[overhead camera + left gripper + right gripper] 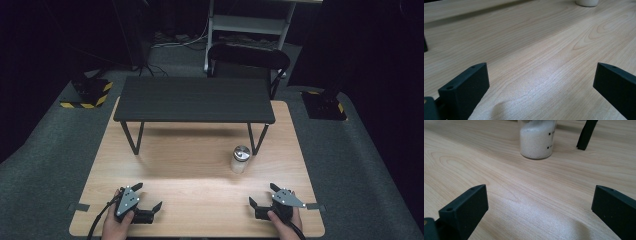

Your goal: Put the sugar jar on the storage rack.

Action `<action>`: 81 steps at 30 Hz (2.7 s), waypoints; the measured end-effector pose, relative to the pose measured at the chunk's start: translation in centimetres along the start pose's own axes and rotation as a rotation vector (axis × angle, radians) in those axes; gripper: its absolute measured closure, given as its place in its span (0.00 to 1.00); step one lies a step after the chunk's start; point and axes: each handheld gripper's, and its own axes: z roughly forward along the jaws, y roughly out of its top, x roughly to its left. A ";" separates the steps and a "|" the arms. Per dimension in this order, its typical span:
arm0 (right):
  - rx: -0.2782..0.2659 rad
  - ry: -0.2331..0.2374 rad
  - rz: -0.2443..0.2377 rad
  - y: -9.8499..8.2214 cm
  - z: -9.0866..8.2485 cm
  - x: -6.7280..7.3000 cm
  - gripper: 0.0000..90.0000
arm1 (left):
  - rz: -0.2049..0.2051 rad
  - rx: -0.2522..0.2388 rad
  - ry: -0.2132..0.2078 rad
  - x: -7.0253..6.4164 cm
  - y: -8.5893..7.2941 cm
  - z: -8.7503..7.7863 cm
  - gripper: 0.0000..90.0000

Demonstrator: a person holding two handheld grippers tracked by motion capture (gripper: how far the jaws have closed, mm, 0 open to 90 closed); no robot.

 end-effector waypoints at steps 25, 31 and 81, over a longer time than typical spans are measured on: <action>-0.076 -0.010 -0.012 2.9 -0.2 0.0 0.00 | 0.005 -0.002 -0.008 0.1 0.0 -0.1 0.00; -0.102 -0.007 -0.017 4.8 1.1 -0.2 0.00 | 0.005 -0.001 -0.013 0.2 0.0 -0.1 0.01; -0.169 -0.080 0.045 3.4 10.3 2.2 0.35 | 0.011 -0.007 -0.024 0.3 -0.2 -0.1 0.01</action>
